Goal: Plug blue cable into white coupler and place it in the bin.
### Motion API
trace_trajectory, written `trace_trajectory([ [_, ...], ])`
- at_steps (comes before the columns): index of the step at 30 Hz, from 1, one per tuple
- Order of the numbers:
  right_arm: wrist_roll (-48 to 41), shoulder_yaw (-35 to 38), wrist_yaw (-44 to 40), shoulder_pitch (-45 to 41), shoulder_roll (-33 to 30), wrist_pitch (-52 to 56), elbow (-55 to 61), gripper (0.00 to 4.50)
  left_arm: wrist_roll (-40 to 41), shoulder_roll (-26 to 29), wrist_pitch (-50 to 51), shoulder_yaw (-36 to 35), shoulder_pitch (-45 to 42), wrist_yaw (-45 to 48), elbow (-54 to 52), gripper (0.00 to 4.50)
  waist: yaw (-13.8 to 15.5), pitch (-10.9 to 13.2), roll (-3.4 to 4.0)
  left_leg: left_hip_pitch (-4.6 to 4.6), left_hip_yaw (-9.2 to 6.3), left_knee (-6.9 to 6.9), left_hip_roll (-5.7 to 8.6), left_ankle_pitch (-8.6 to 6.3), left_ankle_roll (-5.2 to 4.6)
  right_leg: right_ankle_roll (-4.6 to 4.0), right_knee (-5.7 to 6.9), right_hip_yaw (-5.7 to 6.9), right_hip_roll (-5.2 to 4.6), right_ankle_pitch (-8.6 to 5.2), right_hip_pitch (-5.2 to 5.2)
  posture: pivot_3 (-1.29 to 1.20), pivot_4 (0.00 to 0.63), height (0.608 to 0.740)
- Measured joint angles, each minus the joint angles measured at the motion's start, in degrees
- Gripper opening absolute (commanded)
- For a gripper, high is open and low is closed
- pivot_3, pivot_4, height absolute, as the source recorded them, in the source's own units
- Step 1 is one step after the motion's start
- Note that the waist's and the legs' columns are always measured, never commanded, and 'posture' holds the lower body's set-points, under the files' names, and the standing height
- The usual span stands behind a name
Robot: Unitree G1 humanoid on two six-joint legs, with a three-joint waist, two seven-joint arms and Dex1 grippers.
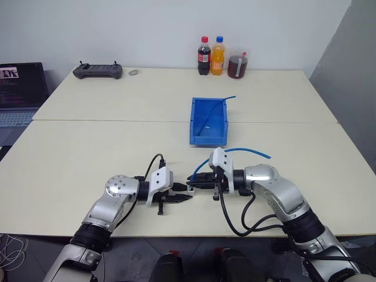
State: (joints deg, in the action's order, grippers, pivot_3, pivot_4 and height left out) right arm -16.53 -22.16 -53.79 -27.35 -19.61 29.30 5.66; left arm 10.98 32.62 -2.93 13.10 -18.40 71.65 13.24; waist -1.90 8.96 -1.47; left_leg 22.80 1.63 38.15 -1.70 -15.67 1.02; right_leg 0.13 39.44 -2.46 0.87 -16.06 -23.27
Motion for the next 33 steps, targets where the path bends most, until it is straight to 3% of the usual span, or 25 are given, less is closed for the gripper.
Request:
trace_trajectory([
  [18, -0.1, -0.2, -3.5, -1.9, -2.2, -2.9, -3.6, 0.11, 0.0, -0.1, 0.0, 0.1, 0.0, -0.3, -0.1, 0.78, 0.0, 0.0, 0.00, 0.00, 0.00, 0.01, 0.01, 0.00, 0.00, 0.00, 0.00, 0.00, -0.01, 0.00, 0.02, 0.00, 0.150, 0.740],
  [33, 7.5, -3.8, -2.0, 0.9, -1.5, -15.6, -3.5, 0.11, -0.1, 0.1, -0.1, 0.0, 0.1, -0.2, 0.1, 0.78, 0.0, 0.0, -0.02, -0.09, 0.02, 0.00, -0.02, 0.00, 0.00, 0.00, 0.03, -0.02, 0.02, 0.00, 0.06, 0.00, 0.150, 0.740],
])
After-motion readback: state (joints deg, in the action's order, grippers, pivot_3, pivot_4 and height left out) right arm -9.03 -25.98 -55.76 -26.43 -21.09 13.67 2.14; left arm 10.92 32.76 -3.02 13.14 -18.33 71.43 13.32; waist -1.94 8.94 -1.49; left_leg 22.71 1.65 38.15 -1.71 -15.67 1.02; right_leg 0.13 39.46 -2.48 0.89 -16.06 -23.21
